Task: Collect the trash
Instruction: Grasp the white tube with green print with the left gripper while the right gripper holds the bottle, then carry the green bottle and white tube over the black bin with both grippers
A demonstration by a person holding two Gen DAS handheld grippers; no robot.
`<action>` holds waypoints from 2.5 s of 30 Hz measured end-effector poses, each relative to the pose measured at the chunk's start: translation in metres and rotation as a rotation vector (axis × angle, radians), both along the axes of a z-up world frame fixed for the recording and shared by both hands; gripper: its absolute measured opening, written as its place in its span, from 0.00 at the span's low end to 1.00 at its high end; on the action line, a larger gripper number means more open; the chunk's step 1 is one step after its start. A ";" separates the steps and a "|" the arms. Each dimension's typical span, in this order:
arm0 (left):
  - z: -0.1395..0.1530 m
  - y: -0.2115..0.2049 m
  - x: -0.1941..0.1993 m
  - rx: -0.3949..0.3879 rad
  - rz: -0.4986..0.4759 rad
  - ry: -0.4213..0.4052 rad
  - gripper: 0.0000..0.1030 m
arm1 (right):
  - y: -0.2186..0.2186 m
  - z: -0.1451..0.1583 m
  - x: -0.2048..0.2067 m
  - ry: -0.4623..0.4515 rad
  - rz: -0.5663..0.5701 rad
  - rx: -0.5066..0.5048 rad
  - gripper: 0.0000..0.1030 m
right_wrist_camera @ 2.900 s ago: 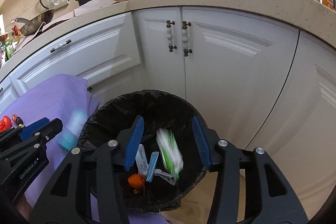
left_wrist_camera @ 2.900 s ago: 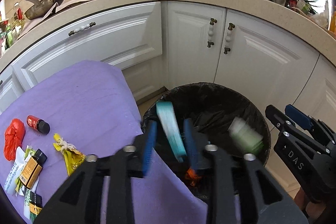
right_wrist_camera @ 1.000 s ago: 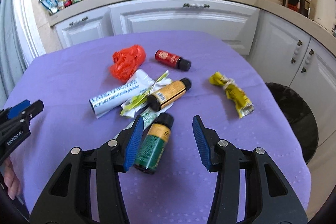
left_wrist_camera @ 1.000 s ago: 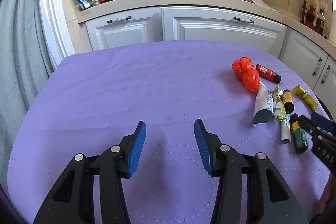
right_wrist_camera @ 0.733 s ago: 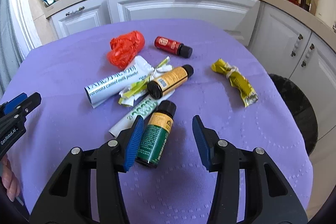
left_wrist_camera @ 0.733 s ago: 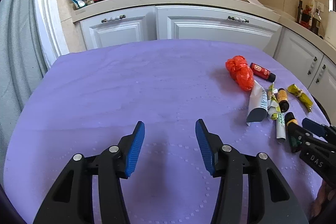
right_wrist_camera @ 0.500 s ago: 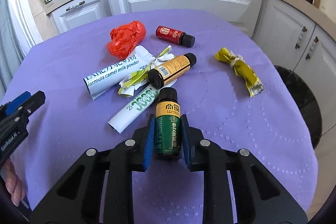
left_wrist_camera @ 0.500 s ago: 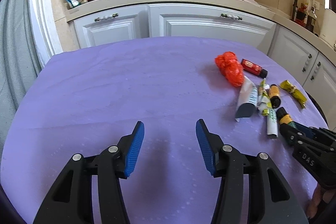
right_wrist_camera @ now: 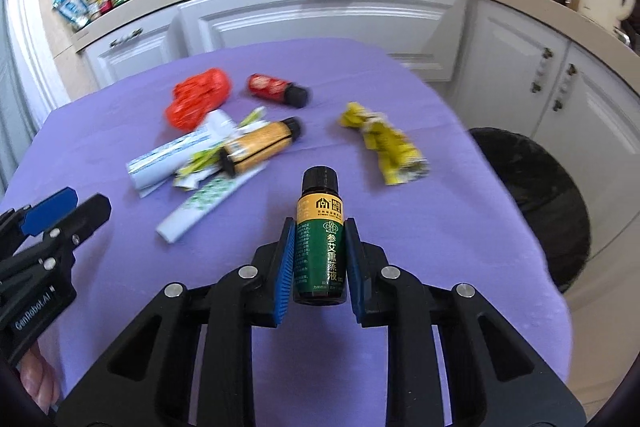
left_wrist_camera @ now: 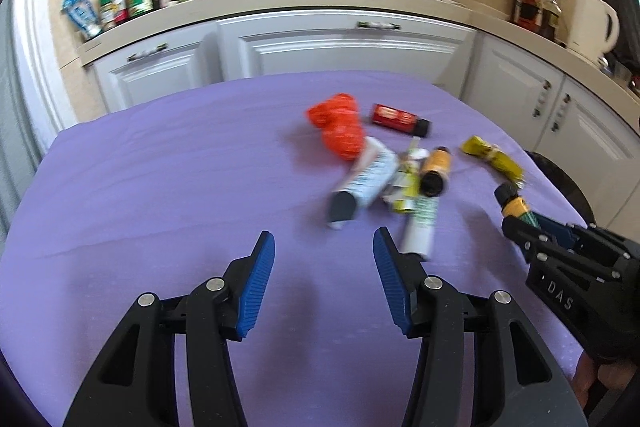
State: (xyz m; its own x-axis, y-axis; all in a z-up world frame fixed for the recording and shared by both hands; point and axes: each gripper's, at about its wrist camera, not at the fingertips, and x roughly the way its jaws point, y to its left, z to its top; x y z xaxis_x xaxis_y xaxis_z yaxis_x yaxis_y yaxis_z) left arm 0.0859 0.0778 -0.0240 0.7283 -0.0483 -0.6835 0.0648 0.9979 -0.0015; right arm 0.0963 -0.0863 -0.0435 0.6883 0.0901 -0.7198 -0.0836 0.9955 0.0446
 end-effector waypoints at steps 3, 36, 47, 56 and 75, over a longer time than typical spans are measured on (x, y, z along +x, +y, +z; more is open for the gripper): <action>-0.001 -0.018 0.001 0.004 -0.029 0.003 0.50 | -0.022 0.001 -0.003 -0.015 -0.039 0.002 0.22; -0.019 -0.062 0.011 -0.004 -0.157 0.118 0.11 | -0.098 -0.001 -0.007 -0.044 -0.143 0.051 0.22; 0.006 -0.051 -0.008 -0.036 -0.142 0.046 0.11 | -0.096 0.011 -0.018 -0.077 -0.147 0.048 0.22; 0.026 -0.064 -0.001 -0.054 -0.139 -0.040 0.11 | -0.109 0.030 -0.024 -0.132 -0.171 0.034 0.22; 0.041 -0.156 0.029 -0.073 -0.279 -0.110 0.11 | -0.180 0.038 -0.006 -0.175 -0.301 -0.002 0.22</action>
State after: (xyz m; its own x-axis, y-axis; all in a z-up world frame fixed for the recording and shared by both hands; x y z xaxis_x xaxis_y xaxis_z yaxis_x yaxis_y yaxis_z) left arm 0.1153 -0.0787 0.0166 0.7493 -0.3031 -0.5888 0.3400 0.9390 -0.0506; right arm 0.0899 -0.2664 -0.0052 0.7967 -0.1373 -0.5886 0.2078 0.9767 0.0534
